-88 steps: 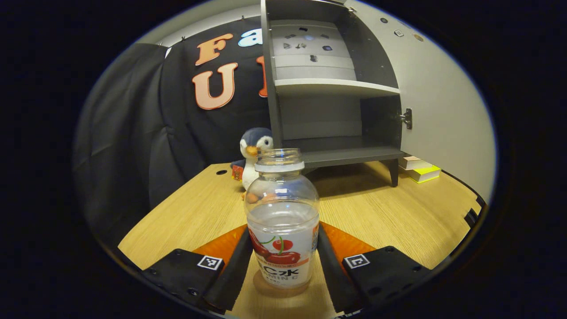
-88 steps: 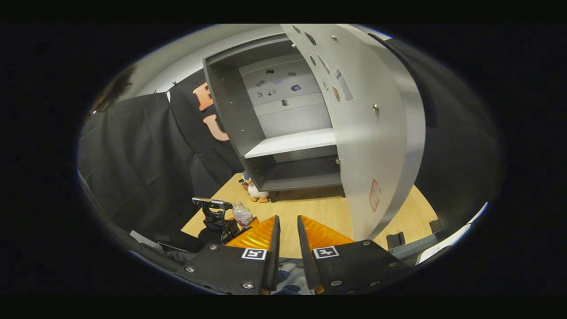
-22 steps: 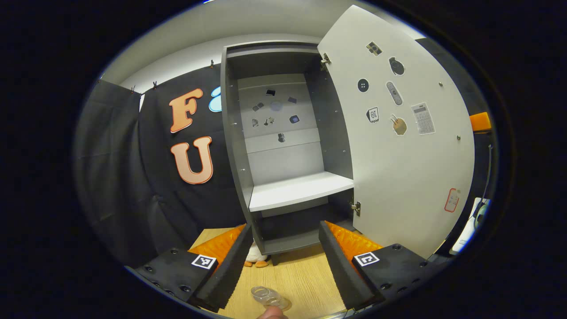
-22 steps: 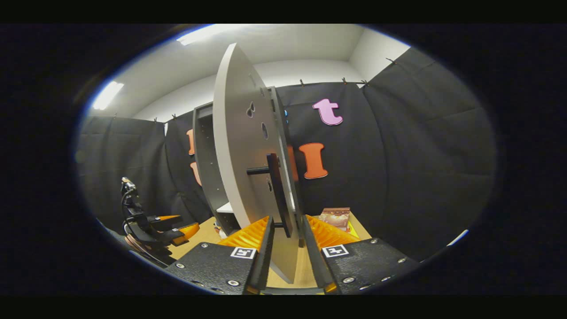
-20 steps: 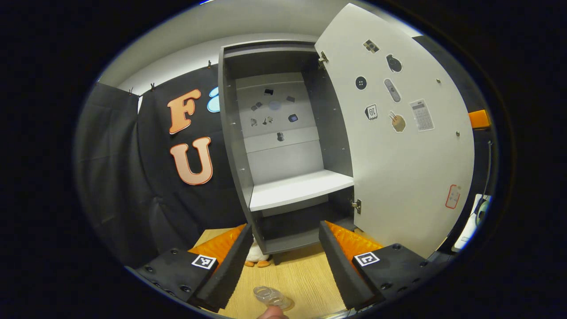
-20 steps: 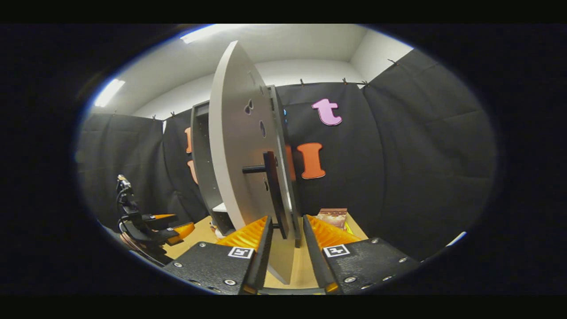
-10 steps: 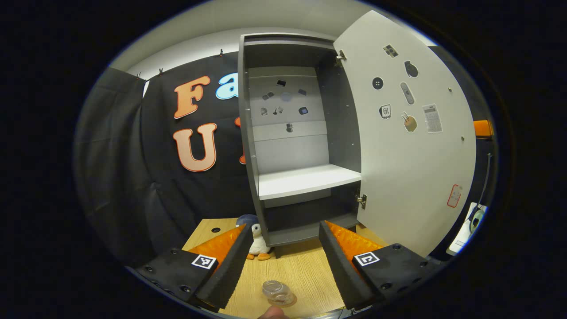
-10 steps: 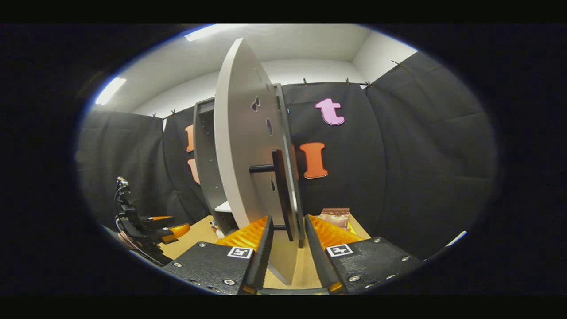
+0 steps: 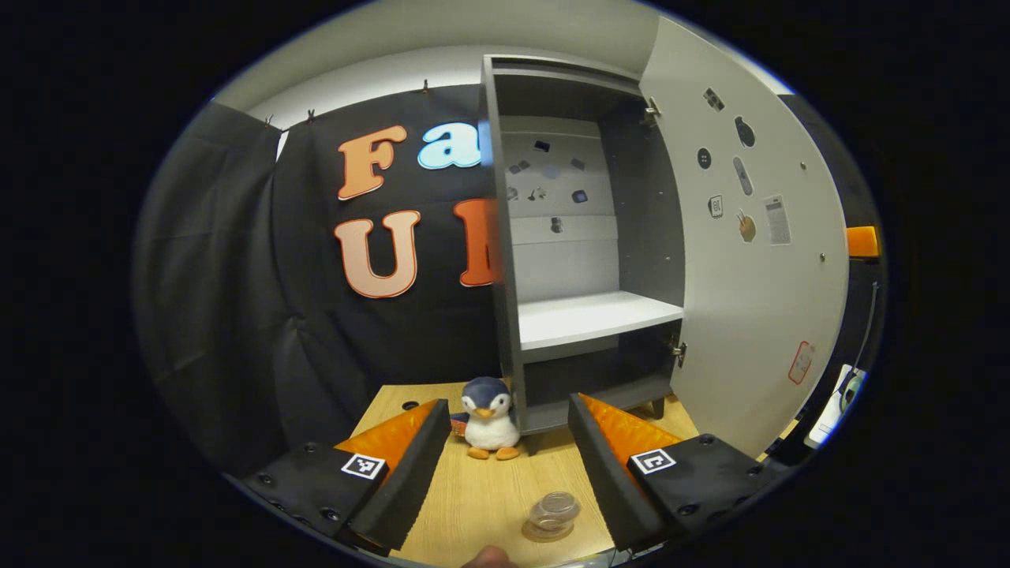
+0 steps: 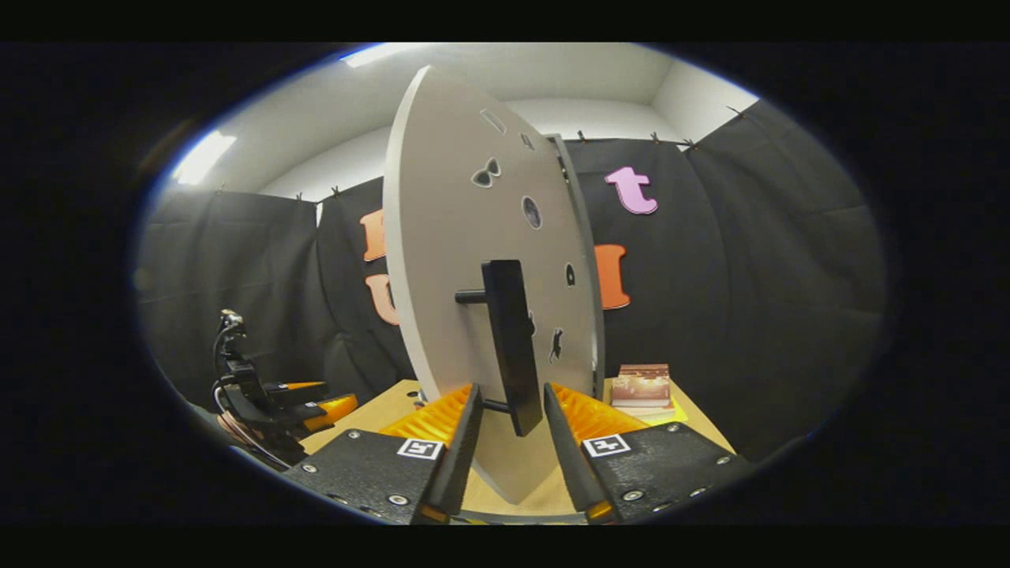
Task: Open the cabinet door with the right hand, grasp the bottle in the cabinet with the left hand and place it on the coaster, then close the cabinet door with the right hand.
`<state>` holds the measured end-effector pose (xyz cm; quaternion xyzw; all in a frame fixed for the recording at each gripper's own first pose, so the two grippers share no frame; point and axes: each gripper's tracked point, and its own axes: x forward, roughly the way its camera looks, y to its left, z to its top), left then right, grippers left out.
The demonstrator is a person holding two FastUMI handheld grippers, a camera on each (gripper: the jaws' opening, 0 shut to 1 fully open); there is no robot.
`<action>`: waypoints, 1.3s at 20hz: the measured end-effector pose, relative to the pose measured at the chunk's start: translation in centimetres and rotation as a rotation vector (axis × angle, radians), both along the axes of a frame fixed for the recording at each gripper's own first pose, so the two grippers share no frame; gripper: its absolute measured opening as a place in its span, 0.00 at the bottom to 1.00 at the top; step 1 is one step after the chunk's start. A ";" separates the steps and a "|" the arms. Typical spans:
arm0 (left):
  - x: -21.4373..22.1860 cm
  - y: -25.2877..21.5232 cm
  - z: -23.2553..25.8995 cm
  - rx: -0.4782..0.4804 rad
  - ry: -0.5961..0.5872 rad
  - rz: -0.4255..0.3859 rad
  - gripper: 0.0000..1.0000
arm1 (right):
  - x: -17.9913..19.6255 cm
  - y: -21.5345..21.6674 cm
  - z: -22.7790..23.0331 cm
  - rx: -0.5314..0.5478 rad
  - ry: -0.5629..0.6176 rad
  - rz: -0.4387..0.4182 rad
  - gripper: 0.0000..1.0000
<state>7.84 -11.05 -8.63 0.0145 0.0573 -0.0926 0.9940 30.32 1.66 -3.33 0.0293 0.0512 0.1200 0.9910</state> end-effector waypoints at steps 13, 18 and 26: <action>2.1 9.5 0.1 -0.023 -0.006 0.123 0.97 | 4.7 4.4 -0.9 0.080 0.021 0.091 0.73; 2.8 12.5 0.8 -0.033 -0.019 0.169 0.95 | 5.5 5.3 -0.7 -0.008 -0.024 0.114 0.81; 3.2 15.1 2.2 -0.081 -0.058 0.211 0.98 | 7.6 6.6 -0.8 -0.022 -0.054 0.095 0.92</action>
